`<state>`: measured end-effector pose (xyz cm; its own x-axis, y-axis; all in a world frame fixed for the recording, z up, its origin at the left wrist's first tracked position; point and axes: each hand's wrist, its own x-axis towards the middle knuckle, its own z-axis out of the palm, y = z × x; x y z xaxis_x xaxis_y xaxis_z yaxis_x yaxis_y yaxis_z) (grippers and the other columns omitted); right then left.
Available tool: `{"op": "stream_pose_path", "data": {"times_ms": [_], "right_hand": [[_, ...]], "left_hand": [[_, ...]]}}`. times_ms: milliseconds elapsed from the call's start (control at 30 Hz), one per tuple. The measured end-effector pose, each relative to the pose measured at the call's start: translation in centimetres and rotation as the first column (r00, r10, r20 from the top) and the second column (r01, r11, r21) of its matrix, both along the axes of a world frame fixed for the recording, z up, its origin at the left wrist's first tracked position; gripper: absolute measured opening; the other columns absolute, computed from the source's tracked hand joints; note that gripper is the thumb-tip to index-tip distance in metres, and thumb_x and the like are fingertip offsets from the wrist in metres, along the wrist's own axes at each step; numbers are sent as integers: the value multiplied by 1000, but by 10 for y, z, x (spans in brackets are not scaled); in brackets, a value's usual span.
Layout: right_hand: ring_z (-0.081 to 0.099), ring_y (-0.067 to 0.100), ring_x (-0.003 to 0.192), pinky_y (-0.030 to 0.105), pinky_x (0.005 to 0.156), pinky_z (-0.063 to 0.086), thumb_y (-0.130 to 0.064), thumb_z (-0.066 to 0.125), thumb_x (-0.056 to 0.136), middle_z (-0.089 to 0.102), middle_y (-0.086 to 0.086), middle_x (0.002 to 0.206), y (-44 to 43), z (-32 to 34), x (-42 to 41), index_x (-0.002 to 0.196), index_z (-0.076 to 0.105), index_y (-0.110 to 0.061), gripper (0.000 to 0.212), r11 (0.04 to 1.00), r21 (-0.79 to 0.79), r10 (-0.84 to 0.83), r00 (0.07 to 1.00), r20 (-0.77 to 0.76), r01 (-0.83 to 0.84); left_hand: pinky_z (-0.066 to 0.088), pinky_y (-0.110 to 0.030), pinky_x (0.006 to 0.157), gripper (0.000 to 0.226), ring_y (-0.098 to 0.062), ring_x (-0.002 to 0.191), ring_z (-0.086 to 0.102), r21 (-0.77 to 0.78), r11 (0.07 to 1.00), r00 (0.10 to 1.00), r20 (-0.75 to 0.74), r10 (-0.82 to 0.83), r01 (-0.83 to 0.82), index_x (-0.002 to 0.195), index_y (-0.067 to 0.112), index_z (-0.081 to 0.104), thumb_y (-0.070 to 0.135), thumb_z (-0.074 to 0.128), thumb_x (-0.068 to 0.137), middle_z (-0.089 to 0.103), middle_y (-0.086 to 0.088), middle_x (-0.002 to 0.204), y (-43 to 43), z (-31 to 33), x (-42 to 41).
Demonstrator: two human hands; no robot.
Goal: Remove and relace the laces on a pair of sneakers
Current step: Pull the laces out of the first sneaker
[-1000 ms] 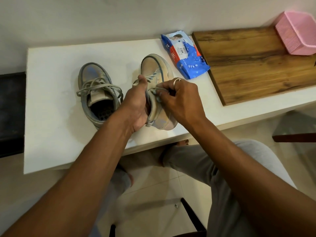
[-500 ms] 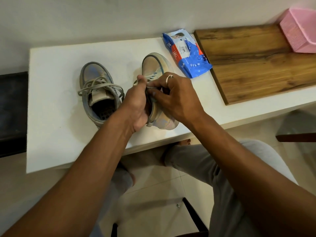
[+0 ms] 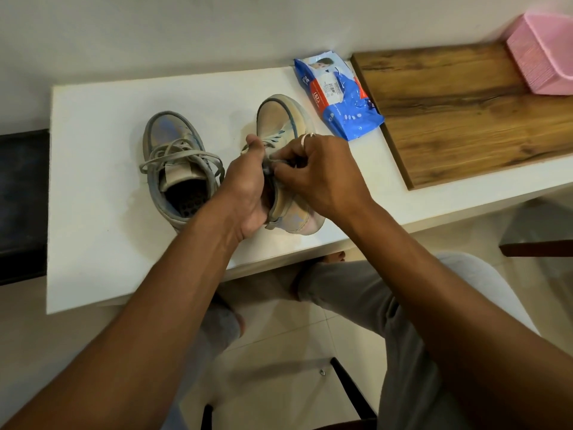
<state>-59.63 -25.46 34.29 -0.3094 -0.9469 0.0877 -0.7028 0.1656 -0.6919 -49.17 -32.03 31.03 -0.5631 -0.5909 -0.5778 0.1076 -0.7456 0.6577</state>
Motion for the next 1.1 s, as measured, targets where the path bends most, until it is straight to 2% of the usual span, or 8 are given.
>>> {"op": "stream_pose_path", "data": {"times_ms": [100,200,267,433,633,800,1000,1100], "right_hand": [[67,12,76,41,73,57,-25,73,83,74,-5,79,3,2,-9,88,80,-20,11,993,114,28,999,29,-31],[68,12,74,43,73,57,-23,70,83,74,-4,76,-2,-3,-9,88,79,-18,12,997,34,-69,995,71,67],[69,13,73,44,74,57,-21,70,83,74,-3,76,-5,-6,-7,90,79,-17,13,991,-15,-130,986,103,132],[69,9,79,37,77,57,-24,71,87,76,-2,86,-2,-6,2,98,79,-18,15,995,-61,-72,995,68,76],[66,23,68,44,67,55,-22,68,80,71,7,68,-8,-10,-7,75,75,-5,19,974,-3,-223,969,110,225],[67,21,67,42,65,56,-19,68,78,71,9,69,-7,-8,-14,71,74,-5,17,957,122,-273,959,74,263],[67,12,74,29,68,57,-21,72,85,73,-2,77,13,-3,-9,81,78,-15,11,966,180,-203,977,69,188],[68,10,83,32,77,59,-28,73,87,74,-5,88,21,0,-13,91,79,-20,11,968,233,-114,989,97,89]], "left_hand": [[57,-44,84,64,-24,104,69,1,1000,1000,-17,-5,5,127,17,60,57,17,102,71,-12,115,0,1,-1],[56,-42,88,66,-25,107,68,0,1000,999,-36,-3,3,129,14,58,56,16,102,69,-14,118,0,0,-2],[58,-39,84,67,-25,106,68,9,1000,999,-33,5,-4,129,11,58,56,17,102,69,-15,118,-1,-1,-2],[57,-40,82,66,-24,108,68,-16,1000,1000,-16,-11,11,131,13,57,56,17,101,69,-14,118,-1,-2,-1],[48,-47,101,64,-25,112,65,-6,1000,1000,-26,-17,17,136,14,52,56,18,101,67,-14,122,1,-1,-5],[55,-45,91,62,-25,110,66,17,1000,998,-67,6,-5,136,14,52,54,18,102,67,-12,122,2,1,-4],[57,-43,85,64,-26,104,69,43,999,998,-58,2,0,132,14,55,57,19,101,70,-13,116,-1,-1,-3],[57,-43,84,60,-28,104,69,38,999,999,-49,-18,20,129,14,58,56,24,101,70,-14,116,-2,0,1]]}}
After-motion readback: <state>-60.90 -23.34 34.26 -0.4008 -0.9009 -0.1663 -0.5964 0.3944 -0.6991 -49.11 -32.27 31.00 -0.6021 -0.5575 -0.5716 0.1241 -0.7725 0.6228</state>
